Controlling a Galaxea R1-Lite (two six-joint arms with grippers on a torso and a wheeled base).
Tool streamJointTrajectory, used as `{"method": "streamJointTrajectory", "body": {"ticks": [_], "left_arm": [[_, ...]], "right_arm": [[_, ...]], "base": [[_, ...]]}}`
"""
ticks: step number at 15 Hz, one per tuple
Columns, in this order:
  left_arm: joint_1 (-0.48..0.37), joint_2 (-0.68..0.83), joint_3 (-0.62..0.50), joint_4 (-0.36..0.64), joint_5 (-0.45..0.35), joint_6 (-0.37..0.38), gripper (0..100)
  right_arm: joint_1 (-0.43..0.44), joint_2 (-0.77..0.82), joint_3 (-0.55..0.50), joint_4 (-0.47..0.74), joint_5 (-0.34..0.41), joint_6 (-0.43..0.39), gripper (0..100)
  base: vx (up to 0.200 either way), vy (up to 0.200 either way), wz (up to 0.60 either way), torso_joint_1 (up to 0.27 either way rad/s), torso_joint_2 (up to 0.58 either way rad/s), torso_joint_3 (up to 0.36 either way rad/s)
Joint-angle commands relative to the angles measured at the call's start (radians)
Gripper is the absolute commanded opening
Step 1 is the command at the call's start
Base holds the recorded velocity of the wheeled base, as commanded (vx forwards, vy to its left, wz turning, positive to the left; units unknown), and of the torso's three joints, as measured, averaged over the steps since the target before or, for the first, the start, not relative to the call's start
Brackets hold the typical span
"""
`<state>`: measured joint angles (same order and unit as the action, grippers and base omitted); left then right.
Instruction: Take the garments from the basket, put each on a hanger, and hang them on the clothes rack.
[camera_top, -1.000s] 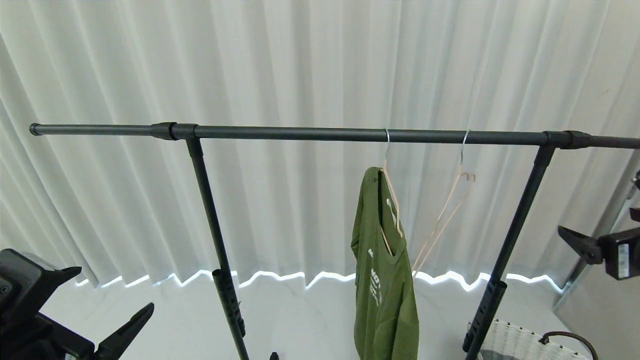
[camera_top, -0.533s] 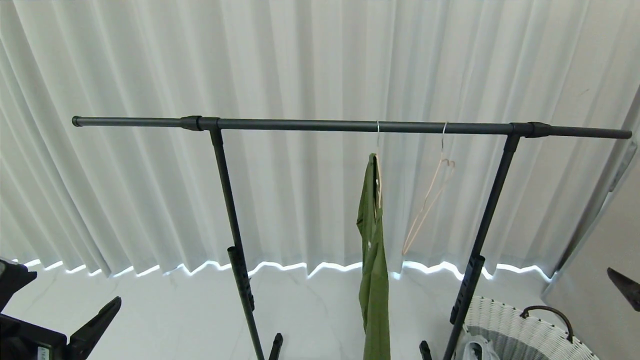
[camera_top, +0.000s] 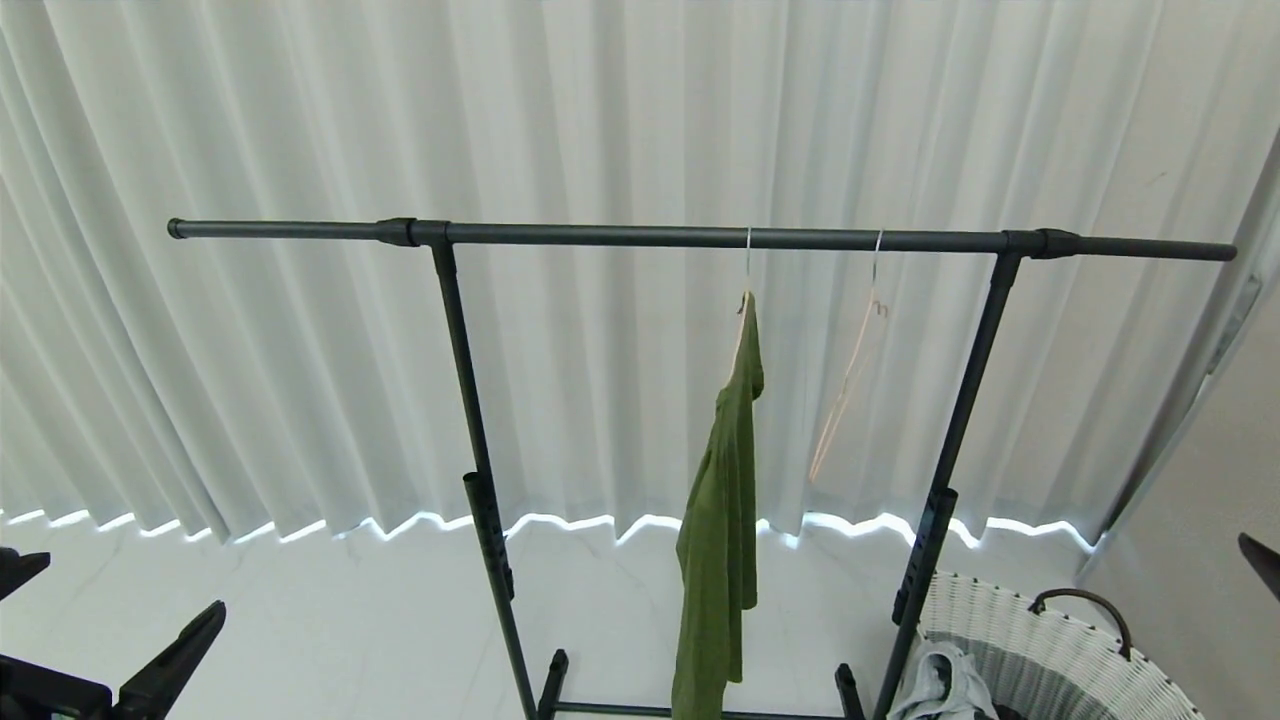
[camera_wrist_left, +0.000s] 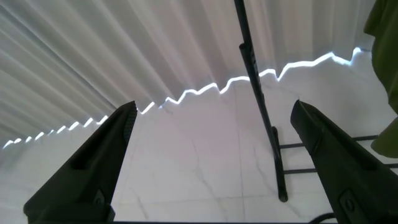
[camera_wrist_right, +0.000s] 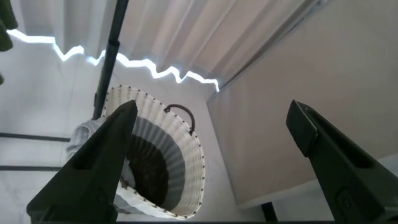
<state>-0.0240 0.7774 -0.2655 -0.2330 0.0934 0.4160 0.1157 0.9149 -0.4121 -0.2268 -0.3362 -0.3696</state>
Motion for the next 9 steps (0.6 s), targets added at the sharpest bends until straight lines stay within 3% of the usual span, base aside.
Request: {"method": "streamJointTrajectory", "body": {"ticks": [1, 9], "left_arm": [[-0.001, 0.002, -0.008, 0.0, 0.0, 0.0, 100], [-0.001, 0.02, -0.015, 0.0, -0.008, 0.004, 100]], "right_arm": [[0.001, -0.005, -0.001, 0.0, -0.001, -0.003, 100], [-0.025, -0.021, -0.001, 0.004, -0.001, -0.038, 100]], "base": [[0.0, 0.0, 0.0, -0.173, 0.43, 0.242], [0.0, 0.0, 0.0, -0.191, 0.49, 0.295]]}}
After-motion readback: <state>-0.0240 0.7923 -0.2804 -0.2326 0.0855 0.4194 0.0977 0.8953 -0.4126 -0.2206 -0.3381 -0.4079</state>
